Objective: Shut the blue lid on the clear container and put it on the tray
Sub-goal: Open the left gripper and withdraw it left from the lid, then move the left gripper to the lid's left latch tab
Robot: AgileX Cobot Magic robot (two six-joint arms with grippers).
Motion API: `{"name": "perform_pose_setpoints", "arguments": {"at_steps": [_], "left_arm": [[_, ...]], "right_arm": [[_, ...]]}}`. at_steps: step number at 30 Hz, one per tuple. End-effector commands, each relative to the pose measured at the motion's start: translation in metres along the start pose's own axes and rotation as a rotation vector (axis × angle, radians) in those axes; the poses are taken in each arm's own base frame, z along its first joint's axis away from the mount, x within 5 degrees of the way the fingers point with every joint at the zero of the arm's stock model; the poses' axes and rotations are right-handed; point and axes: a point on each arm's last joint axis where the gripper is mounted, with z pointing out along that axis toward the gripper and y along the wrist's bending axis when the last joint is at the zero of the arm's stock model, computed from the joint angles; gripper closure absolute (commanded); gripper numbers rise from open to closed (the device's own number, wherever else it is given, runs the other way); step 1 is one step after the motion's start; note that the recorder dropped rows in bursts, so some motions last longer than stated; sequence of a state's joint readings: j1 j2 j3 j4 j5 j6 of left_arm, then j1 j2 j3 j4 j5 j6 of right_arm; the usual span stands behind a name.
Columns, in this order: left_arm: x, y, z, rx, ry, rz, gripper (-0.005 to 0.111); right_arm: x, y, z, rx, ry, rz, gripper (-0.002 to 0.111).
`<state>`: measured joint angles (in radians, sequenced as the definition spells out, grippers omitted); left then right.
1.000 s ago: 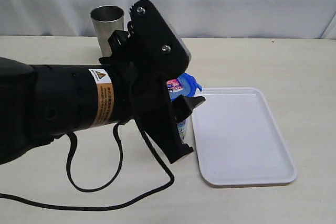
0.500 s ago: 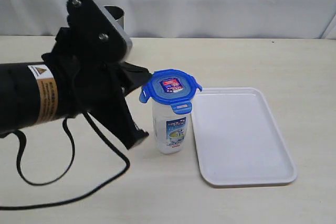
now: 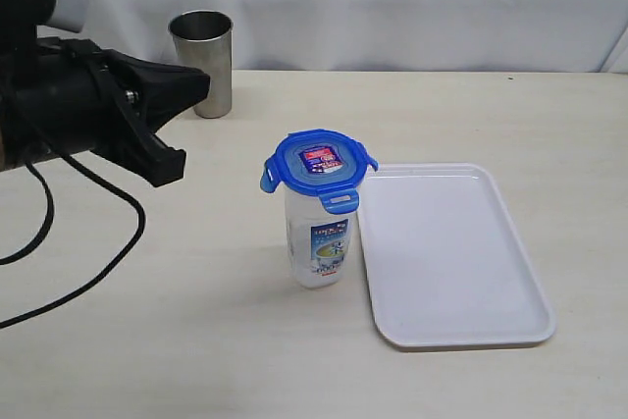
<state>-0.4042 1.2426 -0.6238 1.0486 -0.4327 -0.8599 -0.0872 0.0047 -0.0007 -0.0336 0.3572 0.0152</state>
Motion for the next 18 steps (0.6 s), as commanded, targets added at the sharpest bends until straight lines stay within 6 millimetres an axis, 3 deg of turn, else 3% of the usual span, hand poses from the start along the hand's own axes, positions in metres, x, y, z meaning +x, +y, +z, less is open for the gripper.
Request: {"name": "perform_pose_setpoints", "arguments": {"at_steps": [1, 8, 18], "left_arm": [[0.003, -0.003, -0.004, 0.045, -0.059, 0.046, 0.107], [0.012, -0.006, -0.003, 0.064, -0.053, 0.065, 0.107], [0.026, -0.007, 0.014, 0.138, -0.035, 0.024, 0.107]], "right_arm": [[-0.001, 0.0, 0.0, 0.003, -0.016, 0.0, 0.104], [-0.001, 0.0, 0.0, 0.003, -0.016, 0.0, 0.104], [-0.001, 0.0, 0.0, 0.003, -0.016, 0.0, 0.104]]}}
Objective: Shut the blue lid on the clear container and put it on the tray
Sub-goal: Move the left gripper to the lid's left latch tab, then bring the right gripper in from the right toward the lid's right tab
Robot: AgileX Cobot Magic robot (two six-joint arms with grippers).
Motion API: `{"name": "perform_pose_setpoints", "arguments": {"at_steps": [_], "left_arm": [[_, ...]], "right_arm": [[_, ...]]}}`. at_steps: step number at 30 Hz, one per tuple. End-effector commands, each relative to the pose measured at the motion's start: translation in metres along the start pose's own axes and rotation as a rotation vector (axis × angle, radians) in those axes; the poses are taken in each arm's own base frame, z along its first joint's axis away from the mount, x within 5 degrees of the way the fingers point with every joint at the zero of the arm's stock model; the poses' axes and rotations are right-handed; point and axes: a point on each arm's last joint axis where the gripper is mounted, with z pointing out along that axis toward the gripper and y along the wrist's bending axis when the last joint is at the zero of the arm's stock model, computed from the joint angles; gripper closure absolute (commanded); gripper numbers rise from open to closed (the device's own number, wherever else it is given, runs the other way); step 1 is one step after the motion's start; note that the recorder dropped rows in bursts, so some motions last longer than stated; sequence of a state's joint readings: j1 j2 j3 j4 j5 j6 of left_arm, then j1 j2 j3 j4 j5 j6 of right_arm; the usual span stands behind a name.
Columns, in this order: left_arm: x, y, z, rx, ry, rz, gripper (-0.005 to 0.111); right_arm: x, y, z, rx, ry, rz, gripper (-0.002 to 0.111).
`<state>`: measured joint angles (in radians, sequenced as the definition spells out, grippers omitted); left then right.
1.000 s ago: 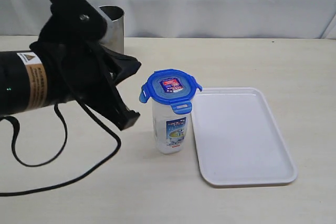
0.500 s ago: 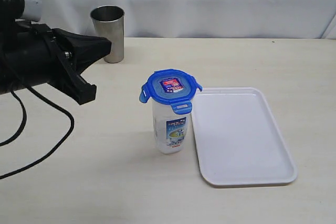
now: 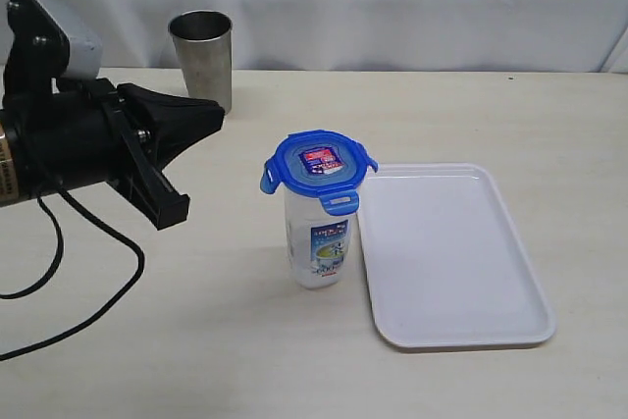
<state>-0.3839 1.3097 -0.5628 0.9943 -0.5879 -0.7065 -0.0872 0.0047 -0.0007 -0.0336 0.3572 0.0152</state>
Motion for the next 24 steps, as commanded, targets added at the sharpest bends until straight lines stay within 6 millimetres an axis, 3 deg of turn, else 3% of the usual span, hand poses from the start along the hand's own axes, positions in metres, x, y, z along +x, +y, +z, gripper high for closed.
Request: {"name": "perform_pose_setpoints", "arguments": {"at_steps": [1, 8, 21, 24], "left_arm": [[0.004, -0.003, 0.007, 0.061, -0.027, -0.024, 0.107], [0.02, -0.007, 0.018, 0.151, 0.022, -0.007, 0.107], [0.027, -0.009, 0.024, 0.197, 0.023, -0.02, 0.107], [0.028, -0.009, 0.024, 0.193, 0.028, -0.017, 0.107]], "right_arm": [[-0.001, 0.0, 0.0, 0.003, -0.016, 0.0, 0.104], [-0.001, 0.0, 0.0, 0.003, -0.016, 0.0, 0.104], [-0.002, 0.0, 0.0, 0.006, -0.027, -0.015, 0.104], [-0.012, -0.001, -0.001, 0.014, -0.138, -0.08, 0.104]]}}
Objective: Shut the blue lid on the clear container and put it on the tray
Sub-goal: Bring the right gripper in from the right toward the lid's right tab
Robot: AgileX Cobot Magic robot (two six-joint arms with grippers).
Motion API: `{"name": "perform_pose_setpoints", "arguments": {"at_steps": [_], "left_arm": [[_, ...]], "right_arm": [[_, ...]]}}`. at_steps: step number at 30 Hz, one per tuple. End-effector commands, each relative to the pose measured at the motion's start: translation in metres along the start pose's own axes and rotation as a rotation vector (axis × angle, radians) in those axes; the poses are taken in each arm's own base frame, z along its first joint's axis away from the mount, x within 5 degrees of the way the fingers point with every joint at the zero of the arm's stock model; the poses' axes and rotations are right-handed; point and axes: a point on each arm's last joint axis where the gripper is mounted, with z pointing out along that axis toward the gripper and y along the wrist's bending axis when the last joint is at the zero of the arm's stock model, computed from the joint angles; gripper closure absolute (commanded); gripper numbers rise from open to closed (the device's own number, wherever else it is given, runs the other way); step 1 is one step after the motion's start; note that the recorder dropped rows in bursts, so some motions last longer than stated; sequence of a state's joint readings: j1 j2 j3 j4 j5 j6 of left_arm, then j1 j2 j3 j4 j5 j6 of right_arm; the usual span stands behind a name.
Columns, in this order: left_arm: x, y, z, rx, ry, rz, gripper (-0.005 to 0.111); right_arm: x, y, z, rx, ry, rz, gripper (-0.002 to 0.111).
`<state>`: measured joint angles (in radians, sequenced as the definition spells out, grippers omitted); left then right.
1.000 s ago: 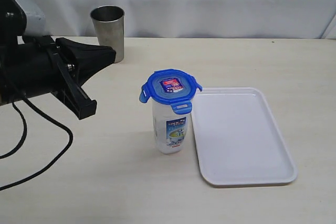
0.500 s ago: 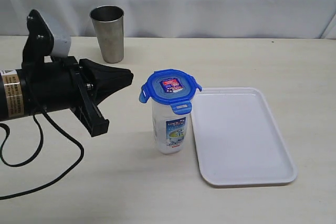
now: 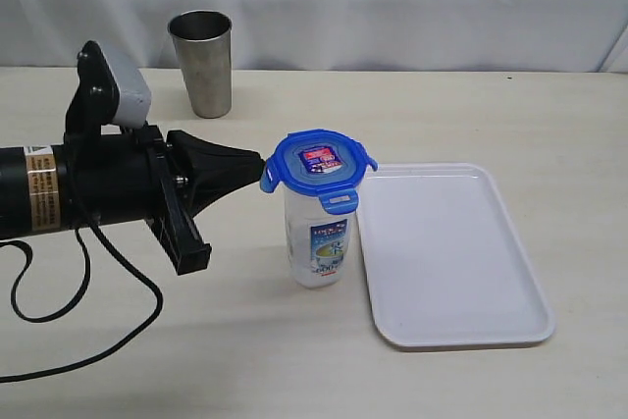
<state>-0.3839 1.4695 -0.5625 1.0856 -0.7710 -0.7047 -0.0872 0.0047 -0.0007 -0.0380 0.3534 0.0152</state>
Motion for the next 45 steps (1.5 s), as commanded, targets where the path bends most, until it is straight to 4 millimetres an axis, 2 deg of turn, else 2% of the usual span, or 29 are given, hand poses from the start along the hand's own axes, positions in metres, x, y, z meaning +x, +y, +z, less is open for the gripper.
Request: {"name": "perform_pose_setpoints", "arguments": {"at_steps": [1, 4, 6, 8, 9, 13, 17, 21, 24, 27, 32, 36, 41, 43, 45], "left_arm": [[0.001, 0.0, 0.0, 0.001, -0.002, 0.008, 0.107], [0.004, 0.001, 0.001, -0.013, 0.016, 0.026, 0.107], [0.006, 0.002, 0.003, -0.012, 0.023, 0.029, 0.107], [0.011, 0.004, 0.006, -0.013, 0.036, 0.029, 0.107], [0.013, 0.005, 0.007, -0.012, 0.042, 0.03, 0.107], [0.017, 0.008, 0.01, -0.031, 0.041, 0.028, 0.107], [0.018, 0.009, 0.011, -0.035, 0.041, 0.041, 0.107], [0.017, 0.01, 0.011, -0.048, 0.032, 0.029, 0.107], [0.017, 0.01, 0.011, -0.048, 0.032, 0.031, 0.107], [0.018, 0.01, 0.011, -0.05, 0.036, 0.031, 0.107], [0.018, 0.011, 0.011, -0.054, 0.042, 0.03, 0.107], [0.019, 0.011, 0.011, -0.055, 0.048, 0.033, 0.107], [0.019, 0.011, 0.011, -0.054, 0.054, 0.037, 0.107], [0.019, 0.01, 0.011, -0.053, 0.055, 0.038, 0.107], [0.019, 0.01, 0.011, -0.052, 0.056, 0.04, 0.107]], "right_arm": [[-0.018, 0.0, -0.002, 0.012, -0.208, -0.076, 0.104], [-0.036, 0.0, -0.008, -0.014, -0.408, 0.067, 0.104], [-0.045, -0.002, -0.012, -0.037, -0.521, 0.238, 0.104], [-0.049, -0.005, -0.015, -0.059, -0.574, 0.407, 0.104], [-0.05, -0.006, -0.015, -0.059, -0.589, 0.433, 0.104], [-0.052, -0.006, -0.017, -0.072, -0.611, 0.471, 0.104], [-0.084, -0.005, -0.029, -0.101, -0.645, 0.469, 0.104], [-0.123, -0.003, -0.028, -0.108, -0.523, 0.438, 0.104], [-0.146, 0.001, -0.016, -0.111, -0.346, 0.379, 0.104], [-0.162, 0.015, 0.001, -0.21, -0.193, 0.27, 0.104], [-0.18, 0.061, 0.034, -0.485, 0.009, 0.021, 0.104], [-0.191, 0.087, 0.064, -0.562, 0.154, -0.087, 0.104], [-0.197, 0.098, 0.113, -0.55, 0.289, -0.142, 0.104], [-0.195, 0.098, 0.132, -0.585, 0.339, -0.134, 0.104], [-0.193, 0.099, 0.15, -0.691, 0.354, -0.104, 0.104]]}}
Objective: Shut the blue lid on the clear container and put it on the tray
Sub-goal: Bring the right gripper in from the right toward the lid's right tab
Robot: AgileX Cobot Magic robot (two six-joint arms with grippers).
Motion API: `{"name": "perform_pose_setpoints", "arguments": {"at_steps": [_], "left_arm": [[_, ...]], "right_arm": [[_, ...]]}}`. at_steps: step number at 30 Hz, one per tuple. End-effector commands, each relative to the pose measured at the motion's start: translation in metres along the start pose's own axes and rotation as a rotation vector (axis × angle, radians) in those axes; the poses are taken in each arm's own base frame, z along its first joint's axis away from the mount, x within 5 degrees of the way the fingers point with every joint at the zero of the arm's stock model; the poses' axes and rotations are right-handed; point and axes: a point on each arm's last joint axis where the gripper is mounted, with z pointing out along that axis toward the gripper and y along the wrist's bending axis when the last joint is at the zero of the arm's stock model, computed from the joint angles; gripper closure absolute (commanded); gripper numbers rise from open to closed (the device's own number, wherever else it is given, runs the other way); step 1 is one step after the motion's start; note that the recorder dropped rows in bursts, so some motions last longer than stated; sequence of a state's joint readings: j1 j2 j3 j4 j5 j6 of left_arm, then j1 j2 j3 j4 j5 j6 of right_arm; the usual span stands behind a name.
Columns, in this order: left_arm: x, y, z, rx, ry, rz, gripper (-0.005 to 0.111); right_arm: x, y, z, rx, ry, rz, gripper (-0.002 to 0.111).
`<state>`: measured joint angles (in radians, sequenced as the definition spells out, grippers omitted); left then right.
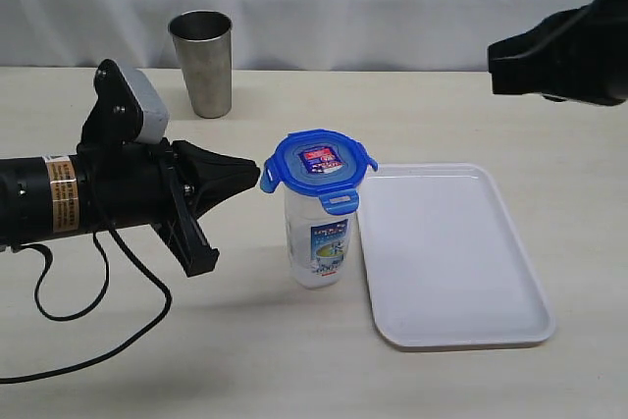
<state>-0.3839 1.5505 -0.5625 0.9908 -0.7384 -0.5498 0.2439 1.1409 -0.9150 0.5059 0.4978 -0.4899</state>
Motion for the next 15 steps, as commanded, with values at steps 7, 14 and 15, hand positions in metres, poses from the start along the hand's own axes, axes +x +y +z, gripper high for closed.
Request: {"name": "perform_pose_setpoints", "arguments": {"at_steps": [7, 14, 15], "left_arm": [[0.003, -0.003, 0.0, 0.026, 0.018, 0.025, 0.107], [0.001, -0.004, 0.0, 0.038, 0.0, 0.025, 0.107], [0.001, -0.004, 0.0, 0.038, 0.0, 0.025, 0.107]], "right_arm": [[0.008, -0.067, 0.052, -0.455, -0.104, 0.125, 0.104], [0.049, -0.08, 0.09, -0.543, -0.206, 0.045, 0.104], [0.054, -0.079, 0.094, -0.586, -0.214, 0.033, 0.104]]}}
